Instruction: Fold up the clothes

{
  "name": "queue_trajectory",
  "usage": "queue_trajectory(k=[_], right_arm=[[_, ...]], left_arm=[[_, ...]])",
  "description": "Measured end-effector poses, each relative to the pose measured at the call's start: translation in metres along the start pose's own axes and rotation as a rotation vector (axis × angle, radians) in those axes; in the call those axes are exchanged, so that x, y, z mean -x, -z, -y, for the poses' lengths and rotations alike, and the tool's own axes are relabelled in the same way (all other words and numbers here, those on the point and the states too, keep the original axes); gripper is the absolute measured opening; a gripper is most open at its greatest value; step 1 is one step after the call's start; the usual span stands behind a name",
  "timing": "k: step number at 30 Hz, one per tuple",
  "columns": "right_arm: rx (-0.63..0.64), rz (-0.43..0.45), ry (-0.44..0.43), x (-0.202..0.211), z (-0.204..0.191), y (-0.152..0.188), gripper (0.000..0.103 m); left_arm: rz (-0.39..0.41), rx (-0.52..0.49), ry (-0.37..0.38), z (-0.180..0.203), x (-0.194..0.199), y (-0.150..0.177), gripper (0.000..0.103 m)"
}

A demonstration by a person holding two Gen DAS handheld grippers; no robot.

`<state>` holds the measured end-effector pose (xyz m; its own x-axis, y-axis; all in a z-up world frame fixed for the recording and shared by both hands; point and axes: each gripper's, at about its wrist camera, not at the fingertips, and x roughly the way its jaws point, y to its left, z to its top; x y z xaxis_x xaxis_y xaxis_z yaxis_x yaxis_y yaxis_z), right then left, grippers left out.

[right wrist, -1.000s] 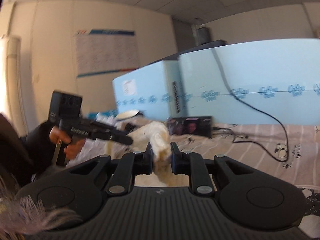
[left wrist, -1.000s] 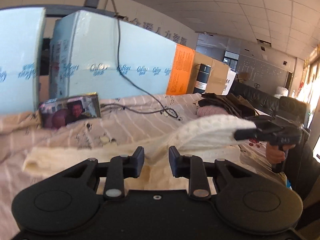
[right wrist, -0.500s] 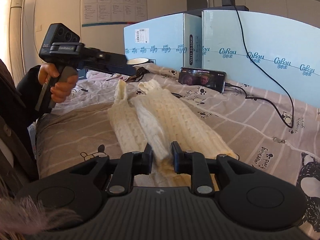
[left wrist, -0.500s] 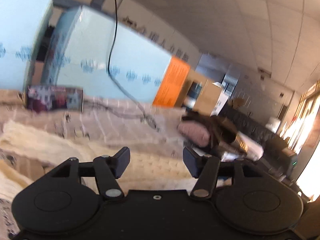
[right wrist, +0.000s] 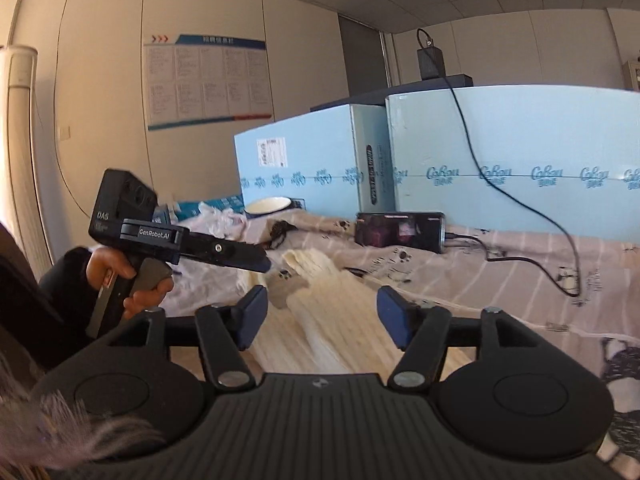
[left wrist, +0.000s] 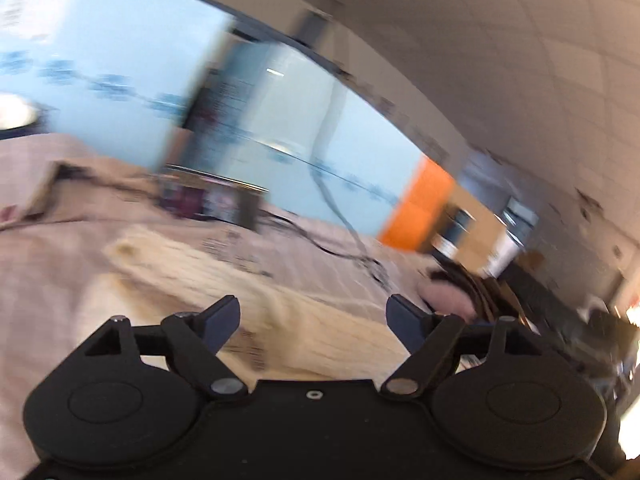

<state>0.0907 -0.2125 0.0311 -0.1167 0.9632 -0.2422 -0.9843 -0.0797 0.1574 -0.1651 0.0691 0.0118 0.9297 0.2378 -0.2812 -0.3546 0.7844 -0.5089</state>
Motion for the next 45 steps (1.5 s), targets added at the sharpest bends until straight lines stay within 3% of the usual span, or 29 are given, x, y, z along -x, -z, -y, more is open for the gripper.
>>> queue_trajectory(k=[2, 4, 7, 10, 12, 13, 16, 19, 24, 26, 29, 32, 36, 39, 41, 45], right_arm=[[-0.009, -0.025, -0.026, -0.015, -0.001, 0.000, 0.062], [0.008, -0.078, -0.051, -0.030, -0.004, 0.004, 0.062], [0.038, -0.155, -0.072, -0.047, -0.010, 0.012, 0.062], [0.038, -0.190, -0.061, -0.055, -0.008, 0.017, 0.062], [0.003, -0.190, -0.064, -0.055, -0.002, 0.018, 0.062], [-0.028, -0.190, -0.072, -0.055, 0.004, 0.019, 0.063], [-0.078, -0.195, -0.066, -0.054, 0.012, 0.023, 0.063], [-0.081, -0.192, -0.053, -0.051, 0.012, 0.026, 0.063], [-0.098, -0.180, -0.056, -0.049, 0.017, 0.027, 0.063], [-0.100, -0.167, -0.056, -0.047, 0.018, 0.026, 0.063], [-0.104, -0.148, -0.055, -0.044, 0.019, 0.025, 0.063], [-0.110, -0.095, -0.036, -0.032, 0.018, 0.021, 0.068], [-0.112, -0.030, -0.038, -0.019, 0.014, 0.011, 0.074], [-0.155, -0.025, 0.036, -0.030, 0.015, -0.001, 0.077], [-0.210, -0.025, 0.035, -0.048, 0.019, -0.012, 0.077], [-0.240, -0.097, 0.097, -0.100, 0.026, -0.032, 0.074]], left_arm=[[0.010, 0.064, -0.065, -0.016, 0.010, -0.003, 0.081], [-0.037, 0.123, -0.110, -0.028, 0.010, -0.001, 0.082], [-0.154, 0.223, -0.086, -0.040, -0.005, 0.007, 0.083], [-0.220, 0.248, -0.004, -0.041, -0.024, 0.011, 0.084], [-0.236, 0.245, -0.015, -0.038, -0.038, 0.011, 0.084], [-0.220, 0.217, -0.005, -0.036, -0.044, 0.011, 0.081], [-0.196, 0.096, -0.016, -0.028, -0.055, 0.011, 0.048], [-0.135, 0.003, 0.014, -0.019, -0.050, 0.010, 0.033], [-0.024, -0.116, 0.131, 0.000, -0.032, 0.005, 0.030], [-0.014, -0.219, 0.190, 0.019, -0.029, 0.004, 0.030], [-0.076, -0.378, 0.301, 0.045, -0.034, 0.007, 0.030], [-0.156, -0.546, 0.318, 0.065, -0.049, 0.017, 0.030], [-0.263, -0.597, 0.316, 0.065, -0.067, 0.025, 0.030], [-0.253, -0.582, 0.331, 0.061, -0.061, 0.029, 0.031], [-0.248, -0.567, 0.328, 0.060, -0.059, 0.029, 0.031], [-0.201, -0.577, 0.329, 0.062, -0.041, 0.029, 0.032]])
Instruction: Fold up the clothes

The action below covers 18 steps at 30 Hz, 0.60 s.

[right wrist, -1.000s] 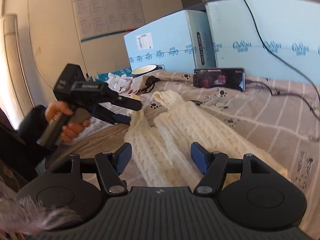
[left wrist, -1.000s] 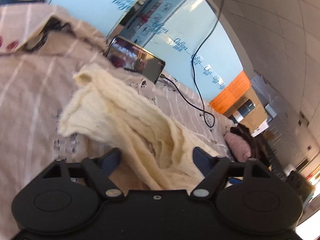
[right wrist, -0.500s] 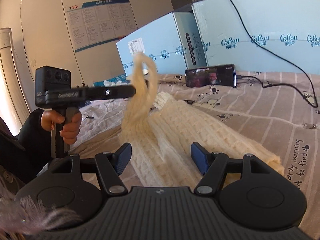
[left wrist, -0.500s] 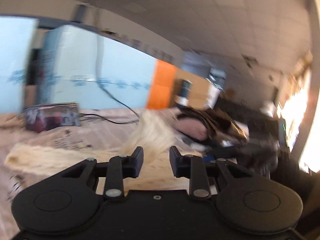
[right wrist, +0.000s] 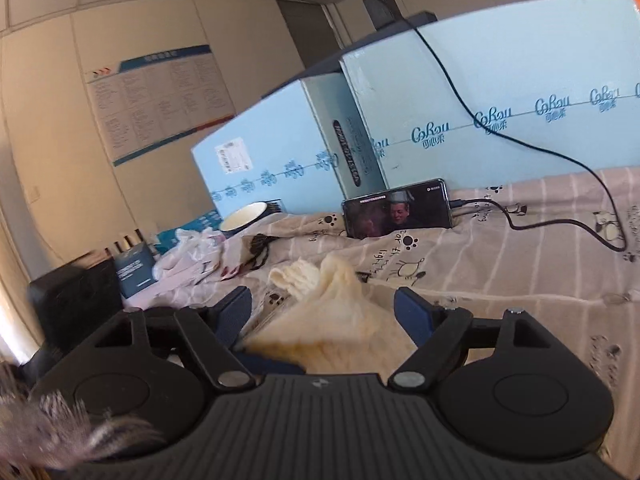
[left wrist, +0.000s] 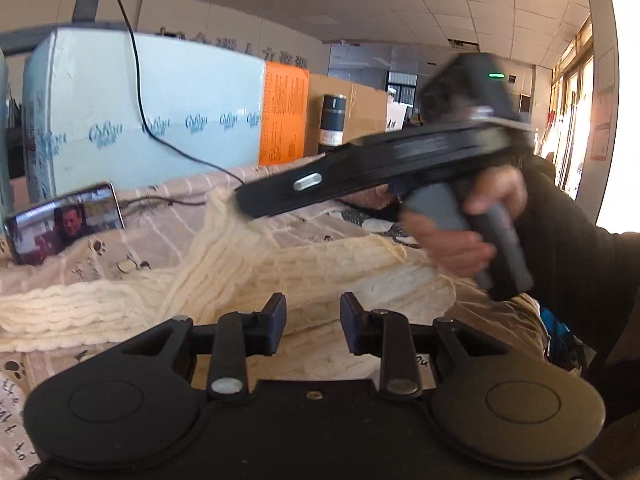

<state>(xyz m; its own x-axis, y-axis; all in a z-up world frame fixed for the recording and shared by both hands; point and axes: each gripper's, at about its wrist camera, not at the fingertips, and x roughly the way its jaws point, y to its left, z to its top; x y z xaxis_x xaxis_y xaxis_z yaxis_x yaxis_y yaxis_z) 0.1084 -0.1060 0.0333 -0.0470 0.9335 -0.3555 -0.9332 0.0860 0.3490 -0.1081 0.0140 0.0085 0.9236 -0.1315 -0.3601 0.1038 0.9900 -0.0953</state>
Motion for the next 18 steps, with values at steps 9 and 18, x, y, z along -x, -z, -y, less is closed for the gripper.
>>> queue_trajectory(k=[9, 18], right_arm=[[-0.196, -0.087, 0.036, -0.003, -0.013, 0.000, 0.012], [-0.363, -0.142, 0.174, 0.032, -0.026, 0.050, 0.012]], left_arm=[[0.126, -0.145, -0.324, -0.001, 0.043, 0.007, 0.032], [0.036, -0.190, -0.274, 0.004, 0.001, 0.011, 0.044]])
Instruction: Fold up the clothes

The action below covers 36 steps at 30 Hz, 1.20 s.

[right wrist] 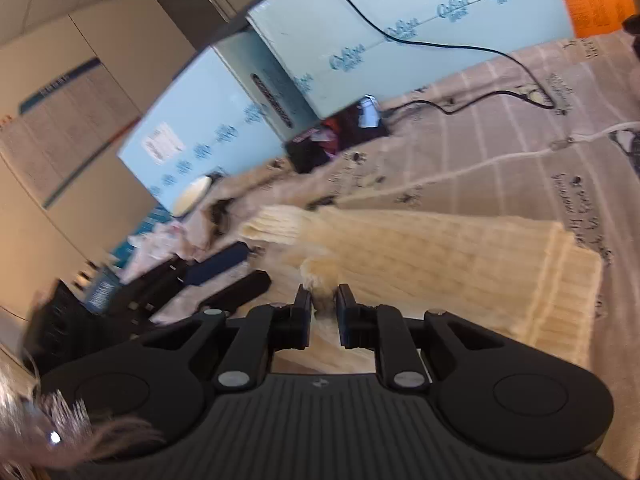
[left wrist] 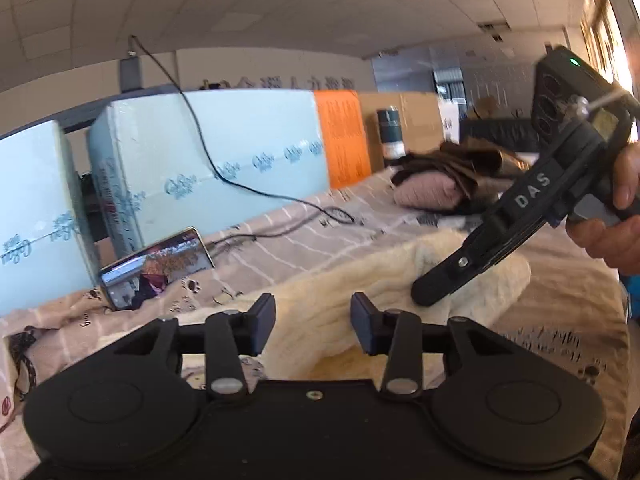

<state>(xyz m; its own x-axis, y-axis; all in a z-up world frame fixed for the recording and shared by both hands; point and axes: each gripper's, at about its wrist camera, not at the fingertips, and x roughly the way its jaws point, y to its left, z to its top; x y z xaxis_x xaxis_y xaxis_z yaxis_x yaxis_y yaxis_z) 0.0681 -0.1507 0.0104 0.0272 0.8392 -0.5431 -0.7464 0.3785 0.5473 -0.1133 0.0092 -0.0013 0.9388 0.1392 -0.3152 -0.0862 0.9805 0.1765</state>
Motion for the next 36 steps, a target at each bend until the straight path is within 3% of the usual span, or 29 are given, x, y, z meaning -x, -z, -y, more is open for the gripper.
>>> queue_trajectory(k=[4, 7, 11, 12, 17, 19, 24, 27, 28, 30, 32, 36], right_arm=[[-0.113, -0.003, -0.093, -0.002, 0.016, 0.005, 0.009], [-0.207, -0.014, -0.195, 0.001, 0.017, 0.002, 0.008], [-0.308, -0.055, -0.326, 0.010, 0.017, 0.010, 0.008], [-0.308, -0.058, -0.329, 0.014, 0.016, 0.014, 0.008], [-0.313, -0.057, -0.143, 0.009, 0.036, 0.016, 0.008], [-0.300, -0.043, -0.127, 0.009, 0.039, 0.016, 0.009], [0.012, 0.018, -0.038, 0.029, -0.005, 0.013, 0.023], [0.111, 0.070, -0.031, 0.048, -0.015, 0.015, 0.027], [0.125, 0.091, -0.038, 0.055, -0.017, 0.015, 0.028], [0.110, 0.121, -0.133, 0.063, -0.012, 0.012, 0.033], [0.029, 0.083, -0.207, 0.055, -0.002, 0.009, 0.033], [-0.118, 0.004, -0.263, 0.028, 0.017, 0.010, 0.034]], left_arm=[[0.048, 0.043, -0.008, -0.006, 0.003, -0.006, 0.054], [0.097, 0.090, -0.014, -0.012, 0.012, -0.010, 0.055], [0.116, 0.083, -0.012, -0.010, 0.016, -0.013, 0.065], [0.104, 0.072, -0.003, -0.008, 0.013, -0.012, 0.067], [-0.094, 0.022, -0.008, 0.005, -0.029, -0.003, 0.067], [-0.122, 0.007, -0.029, 0.010, -0.034, -0.004, 0.071], [-0.198, 0.112, -0.066, 0.002, -0.048, -0.002, 0.089], [-0.214, 0.195, -0.046, -0.009, -0.048, 0.001, 0.094], [-0.212, 0.216, -0.035, -0.012, -0.046, 0.001, 0.094], [-0.199, 0.265, -0.013, -0.019, -0.043, -0.001, 0.094], [-0.183, 0.300, -0.007, -0.025, -0.039, -0.003, 0.094], [-0.160, 0.352, 0.007, -0.038, -0.024, -0.005, 0.094]])
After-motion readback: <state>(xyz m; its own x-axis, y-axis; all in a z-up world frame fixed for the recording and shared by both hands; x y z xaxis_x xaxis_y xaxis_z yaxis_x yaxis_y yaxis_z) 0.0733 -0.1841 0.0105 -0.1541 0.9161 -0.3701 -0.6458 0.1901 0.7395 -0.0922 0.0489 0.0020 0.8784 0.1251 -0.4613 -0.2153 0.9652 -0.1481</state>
